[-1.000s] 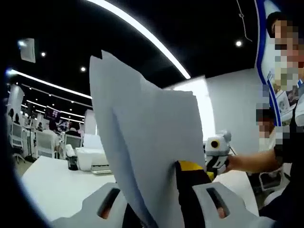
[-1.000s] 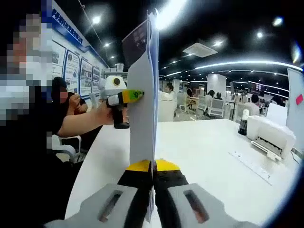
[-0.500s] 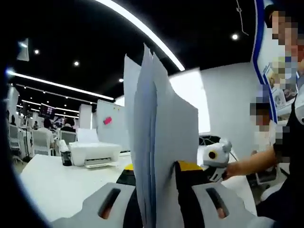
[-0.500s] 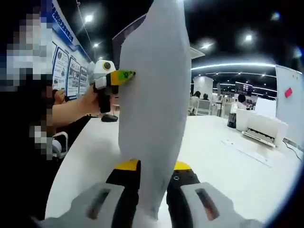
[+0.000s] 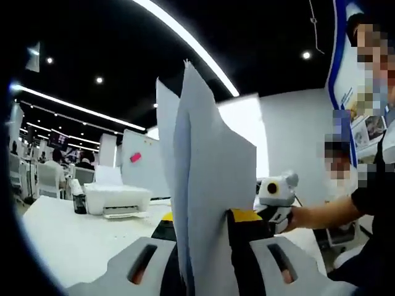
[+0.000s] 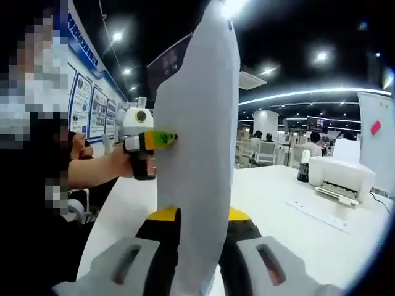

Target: Organize the stack of printing papers by aligning and flattening the scattered papers on the table

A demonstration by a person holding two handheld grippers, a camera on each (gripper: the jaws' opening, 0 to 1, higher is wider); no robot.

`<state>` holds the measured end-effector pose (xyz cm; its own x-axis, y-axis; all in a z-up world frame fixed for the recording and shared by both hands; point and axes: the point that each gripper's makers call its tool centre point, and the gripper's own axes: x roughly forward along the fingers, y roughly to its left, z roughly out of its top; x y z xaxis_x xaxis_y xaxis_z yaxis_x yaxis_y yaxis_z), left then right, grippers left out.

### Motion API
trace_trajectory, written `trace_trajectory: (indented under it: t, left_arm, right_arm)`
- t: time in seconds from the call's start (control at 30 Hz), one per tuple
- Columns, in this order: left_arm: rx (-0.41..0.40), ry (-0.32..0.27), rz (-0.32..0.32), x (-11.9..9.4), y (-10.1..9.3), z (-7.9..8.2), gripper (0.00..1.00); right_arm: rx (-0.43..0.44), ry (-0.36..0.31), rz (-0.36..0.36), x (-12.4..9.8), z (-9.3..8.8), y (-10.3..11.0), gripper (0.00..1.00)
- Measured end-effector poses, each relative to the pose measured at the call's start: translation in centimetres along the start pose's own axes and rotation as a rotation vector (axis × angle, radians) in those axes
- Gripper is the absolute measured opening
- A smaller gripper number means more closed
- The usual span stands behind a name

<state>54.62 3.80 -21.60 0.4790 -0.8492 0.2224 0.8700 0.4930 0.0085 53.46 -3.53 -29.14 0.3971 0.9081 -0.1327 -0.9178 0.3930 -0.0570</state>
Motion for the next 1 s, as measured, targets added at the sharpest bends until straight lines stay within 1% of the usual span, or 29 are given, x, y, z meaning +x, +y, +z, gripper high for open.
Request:
trace_trajectory:
  t: [0.1, 0.27, 0.4, 0.47, 0.53, 0.6, 0.67, 0.77, 0.87, 1.0]
  left_arm:
    - [0.009, 0.006, 0.004, -0.4, 0.2, 0.2, 0.25]
    - [0.004, 0.005, 0.010, -0.5, 0.5, 0.2, 0.24]
    - [-0.005, -0.003, 0.003, -0.2, 0.3, 0.1, 0.24]
    - [-0.009, -0.009, 0.000, 0.1, 0.1, 0.1, 0.24]
    - [-0.012, -0.011, -0.002, 0.3, 0.0, 0.0, 0.24]
    - [-0.011, -0.009, -0.005, 0.4, -0.1, -0.1, 0.24]
    - [-0.013, -0.010, -0.006, 0.5, -0.1, -0.1, 0.24]
    - [-0.017, -0.010, -0.001, 0.6, 0.0, -0.1, 0.24]
    - [-0.018, -0.012, 0.004, 0.8, 0.0, -0.2, 0.24]
    - [-0.012, -0.014, 0.007, 1.1, -0.1, -0.2, 0.24]
  right_arm:
    - [0.000, -0.010, -0.011, -1.1, 0.4, -1.1, 0.17]
    - [0.027, -0.073, 0.006, -2.7, 1.9, -1.4, 0.12]
    - [0.054, -0.093, 0.006, -2.9, 2.3, -1.3, 0.12]
    - [0.067, -0.092, -0.013, -2.6, 2.2, -1.3, 0.13]
    - [0.054, -0.079, -0.067, -2.4, 2.1, -1.8, 0.13]
    - [0.046, -0.081, -0.076, -2.3, 2.2, -1.8, 0.13]
    - [0.029, -0.065, -0.093, -2.1, 2.1, -1.9, 0.13]
    - [0.009, -0.040, -0.094, -1.7, 2.0, -1.8, 0.13]
    - [0.031, -0.037, -0.097, -1.5, 2.0, -1.7, 0.13]
    - [0.039, -0.032, -0.134, -1.1, 2.0, -1.8, 0.13]
